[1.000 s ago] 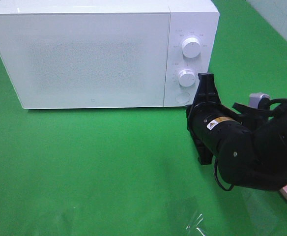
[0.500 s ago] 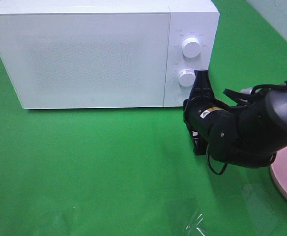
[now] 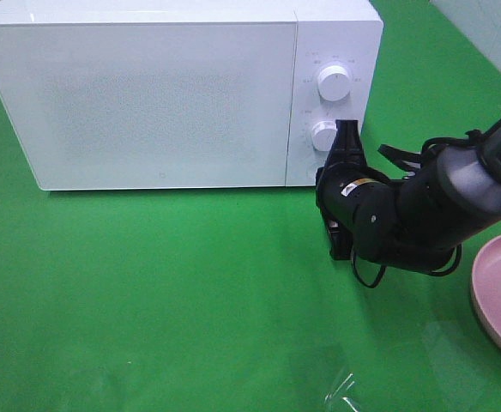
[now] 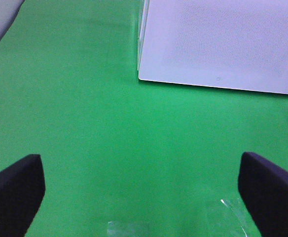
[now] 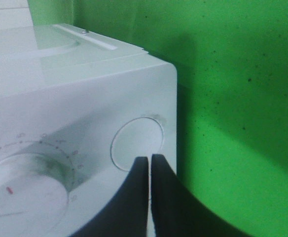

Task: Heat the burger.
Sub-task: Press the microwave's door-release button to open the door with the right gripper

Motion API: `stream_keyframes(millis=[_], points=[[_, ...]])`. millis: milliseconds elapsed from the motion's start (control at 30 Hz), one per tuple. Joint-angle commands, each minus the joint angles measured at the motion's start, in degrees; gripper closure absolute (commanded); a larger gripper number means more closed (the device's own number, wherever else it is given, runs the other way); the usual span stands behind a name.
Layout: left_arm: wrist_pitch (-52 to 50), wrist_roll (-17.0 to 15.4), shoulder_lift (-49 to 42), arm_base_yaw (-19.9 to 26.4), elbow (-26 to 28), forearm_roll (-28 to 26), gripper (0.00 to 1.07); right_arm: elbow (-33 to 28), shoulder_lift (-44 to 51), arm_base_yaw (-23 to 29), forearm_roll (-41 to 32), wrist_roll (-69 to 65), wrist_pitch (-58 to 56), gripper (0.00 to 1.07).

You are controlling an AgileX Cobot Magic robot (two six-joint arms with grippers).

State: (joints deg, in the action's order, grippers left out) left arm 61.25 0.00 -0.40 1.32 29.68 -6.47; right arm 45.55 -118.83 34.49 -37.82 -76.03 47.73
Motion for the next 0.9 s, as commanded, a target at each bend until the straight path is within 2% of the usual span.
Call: stream_keyframes(millis=[33,367,667,733,900], points=[[-0.1,0.3,-0.8,0.1,-0.1,-0.1,0.07,1.4,-0.7,-0.9,0.6,-0.1,-0.5,1.07],[-0.1,0.3,-0.8,0.1,-0.1,-0.1,0.07,5.7,-2.5,-3.5,1.1,1.4,-2.4,1.07],[-0.1,0.3,-0.8,0.1,-0.1,-0.1,0.07,6.2,-3.4,-3.6,0.9,0.3,-2.0,1.07],[-0.1,0.3,-0.8,0.1,-0.1,-0.1,0.07,7.0,-3.4,-3.6,3.5,-1.9,-2.1,1.07],[-0.1,0.3,-0.8,0.1,-0.1,-0.1,0.07,7.0,-3.4,-3.6,3.7,-2.8,-1.0,1.07]])
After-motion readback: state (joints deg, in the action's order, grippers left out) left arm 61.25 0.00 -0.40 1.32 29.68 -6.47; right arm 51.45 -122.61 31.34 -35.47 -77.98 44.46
